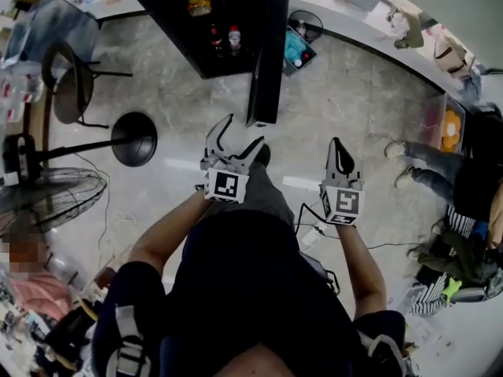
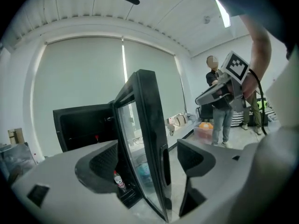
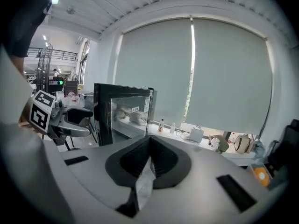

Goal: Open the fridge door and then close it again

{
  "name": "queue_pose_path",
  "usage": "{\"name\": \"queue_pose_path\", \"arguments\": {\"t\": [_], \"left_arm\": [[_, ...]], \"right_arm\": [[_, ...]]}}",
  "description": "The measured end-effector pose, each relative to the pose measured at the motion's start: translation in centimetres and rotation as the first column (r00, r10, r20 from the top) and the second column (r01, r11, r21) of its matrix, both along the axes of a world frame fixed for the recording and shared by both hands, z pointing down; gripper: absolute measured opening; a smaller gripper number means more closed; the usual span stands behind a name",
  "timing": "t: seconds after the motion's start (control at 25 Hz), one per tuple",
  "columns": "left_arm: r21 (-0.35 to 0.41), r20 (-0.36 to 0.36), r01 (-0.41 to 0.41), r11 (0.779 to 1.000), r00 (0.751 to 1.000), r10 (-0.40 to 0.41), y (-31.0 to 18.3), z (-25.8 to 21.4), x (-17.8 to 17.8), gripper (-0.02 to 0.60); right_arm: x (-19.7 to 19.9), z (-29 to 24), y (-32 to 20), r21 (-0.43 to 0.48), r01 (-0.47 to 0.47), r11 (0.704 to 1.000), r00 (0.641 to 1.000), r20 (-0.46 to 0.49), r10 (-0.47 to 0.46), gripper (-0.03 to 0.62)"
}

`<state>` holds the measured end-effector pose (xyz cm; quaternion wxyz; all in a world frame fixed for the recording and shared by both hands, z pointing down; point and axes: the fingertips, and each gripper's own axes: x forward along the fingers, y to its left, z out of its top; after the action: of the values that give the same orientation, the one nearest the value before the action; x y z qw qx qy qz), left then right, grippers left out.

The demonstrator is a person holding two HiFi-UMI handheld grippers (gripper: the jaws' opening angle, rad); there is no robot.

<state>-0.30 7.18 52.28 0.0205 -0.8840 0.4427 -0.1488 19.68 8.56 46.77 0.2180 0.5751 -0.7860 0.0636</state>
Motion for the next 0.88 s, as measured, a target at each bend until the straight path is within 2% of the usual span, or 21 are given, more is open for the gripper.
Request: {"name": "queue_pose_path", "arguments": {"t": [0.44, 0.88], "left_arm": [[-0.001, 0.035, 0.133, 0.991, 0.991, -0.133, -1.5, 1.9, 3.5, 0.377], [-0.024, 0.040, 0.264, 0.964, 0.964, -0.263, -4.2, 2.6, 3.7, 0.374]], "right_arm": [[2.7, 1.0, -0.3, -0.023, -0.001, 1.000, 1.000, -0.018, 0.001, 0.020], [3.6, 1.9, -0.9, -0.063, -0.003, 0.998, 0.999, -0.033, 0.001, 0.020]]}}
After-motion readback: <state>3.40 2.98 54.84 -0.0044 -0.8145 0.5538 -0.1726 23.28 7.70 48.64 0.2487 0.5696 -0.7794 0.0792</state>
